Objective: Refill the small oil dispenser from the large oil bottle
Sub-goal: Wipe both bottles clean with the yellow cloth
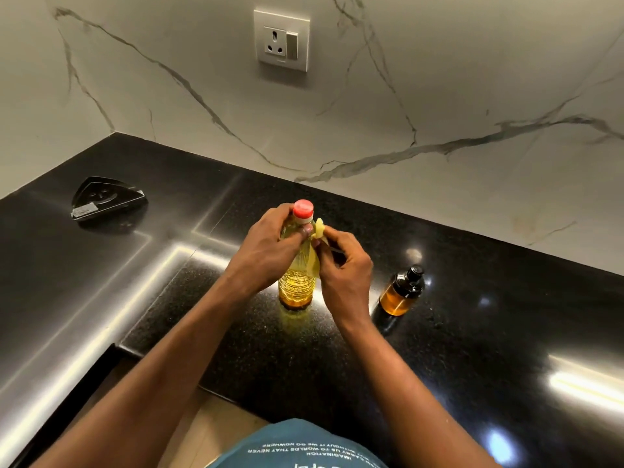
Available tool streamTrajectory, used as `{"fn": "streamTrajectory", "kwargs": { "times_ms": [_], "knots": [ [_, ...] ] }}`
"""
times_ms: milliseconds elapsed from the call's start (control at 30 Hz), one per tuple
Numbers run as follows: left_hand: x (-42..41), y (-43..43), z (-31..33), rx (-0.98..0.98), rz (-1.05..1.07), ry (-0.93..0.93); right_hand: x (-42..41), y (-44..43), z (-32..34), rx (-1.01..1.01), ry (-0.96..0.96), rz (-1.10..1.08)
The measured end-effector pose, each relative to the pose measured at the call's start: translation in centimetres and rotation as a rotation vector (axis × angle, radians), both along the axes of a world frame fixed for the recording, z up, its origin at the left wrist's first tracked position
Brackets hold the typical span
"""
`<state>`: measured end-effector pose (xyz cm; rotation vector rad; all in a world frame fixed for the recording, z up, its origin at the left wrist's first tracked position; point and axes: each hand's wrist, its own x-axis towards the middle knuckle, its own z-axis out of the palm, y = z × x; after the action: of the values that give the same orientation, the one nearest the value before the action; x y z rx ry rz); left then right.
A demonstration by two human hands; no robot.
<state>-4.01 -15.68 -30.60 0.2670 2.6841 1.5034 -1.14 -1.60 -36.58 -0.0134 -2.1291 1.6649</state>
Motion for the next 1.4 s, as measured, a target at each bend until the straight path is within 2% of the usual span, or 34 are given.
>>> {"fn": "streamTrajectory", "kwargs": {
  "times_ms": [167,367,500,633,700,767,900,1033,1233,1400],
  "knots": [
    [0.0,0.0,-0.4,0.013,0.013,0.035,1.5,0.0,-1.7,0.025,0.018,0.006],
    [0.2,0.9,-0.6,0.074,-0.014,0.032,-0.8,1.5,-1.1,-0.083,-0.159,-0.005],
    [0.2,1.1,-0.4,0.111,-0.024,0.009,-0.7,1.5,0.9,-0.104,-0.101,0.068],
    [0.4,1.1,-0.1,0.122,0.023,0.016,-0.2,1.1,-0.9,-0.002,-0.087,0.065],
    [0.3,1.0,-0.2,0.095,0.018,-0.005,-0.2,1.5,-2.6,0.102,-0.158,0.052],
    [0.2,0.9,-0.3,0.114,0.006,-0.005,-0.2,1.9,-2.9,0.075,-0.222,0.045],
    [0.1,0.8,-0.5,0.17,-0.012,-0.011,-0.2,1.9,-0.2,-0.083,-0.156,0.045],
    [-0.2,0.9,-0.5,0.157,-0.07,-0.025,-0.6,1.8,0.5,-0.067,-0.103,0.045],
    [-0.4,0.8,-0.1,0.16,-0.13,-0.053,-0.3,2.5,-0.4,-0.103,-0.271,0.064],
    [-0.5,1.0,-0.8,0.113,-0.09,-0.017,-0.3,2.5,1.4,-0.068,-0.154,0.068]
  ]
}}
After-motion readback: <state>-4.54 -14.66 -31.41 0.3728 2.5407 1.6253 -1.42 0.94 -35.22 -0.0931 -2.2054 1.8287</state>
